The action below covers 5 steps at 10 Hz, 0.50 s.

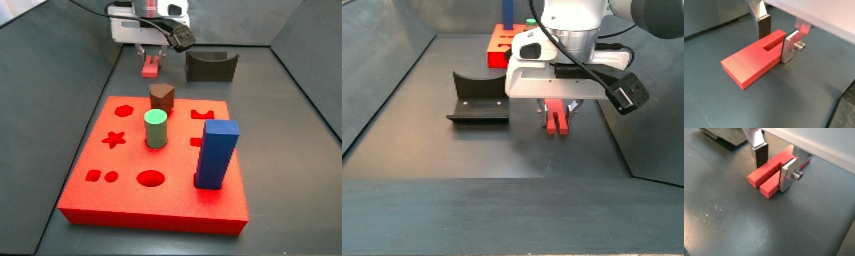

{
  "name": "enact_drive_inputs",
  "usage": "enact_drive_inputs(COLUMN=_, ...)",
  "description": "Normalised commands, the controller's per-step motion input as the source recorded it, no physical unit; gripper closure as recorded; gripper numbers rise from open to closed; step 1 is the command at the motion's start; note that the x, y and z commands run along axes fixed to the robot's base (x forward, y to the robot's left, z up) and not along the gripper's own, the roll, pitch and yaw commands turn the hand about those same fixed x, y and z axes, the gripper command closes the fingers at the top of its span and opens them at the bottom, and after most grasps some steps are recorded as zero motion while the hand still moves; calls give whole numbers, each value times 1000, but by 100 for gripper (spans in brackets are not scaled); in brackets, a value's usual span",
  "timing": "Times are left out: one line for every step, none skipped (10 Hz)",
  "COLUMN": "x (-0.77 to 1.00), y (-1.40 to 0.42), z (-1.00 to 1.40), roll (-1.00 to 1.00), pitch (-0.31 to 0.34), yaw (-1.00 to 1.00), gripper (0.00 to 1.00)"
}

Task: Pick up the double-square object. Move up. Rotate the double-square object. Place the double-square object on the fixture. Regrasp the double-square object. Move to above the board. Insert the double-square object.
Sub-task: Move up.

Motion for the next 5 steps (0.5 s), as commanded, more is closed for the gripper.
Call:
enact_drive_inputs(x=-18, y=0, z=801, roll=0, pitch=15, yaw=-2, gripper=100)
enact_drive_inputs(x=-26, y=3, z=705, roll=8, pitch=28, yaw=-8, gripper=100)
enact_drive_inputs(x=-23, y=3, z=581, roll=18, pitch=40, yaw=-12, gripper=100)
enact_drive_inputs(x=-17, y=7, z=397, roll=34, pitch=50, yaw=-16, gripper=100)
enact_drive_inputs(x=-20, y=7, z=251, roll=47, pitch=52, yaw=-19, gripper=100)
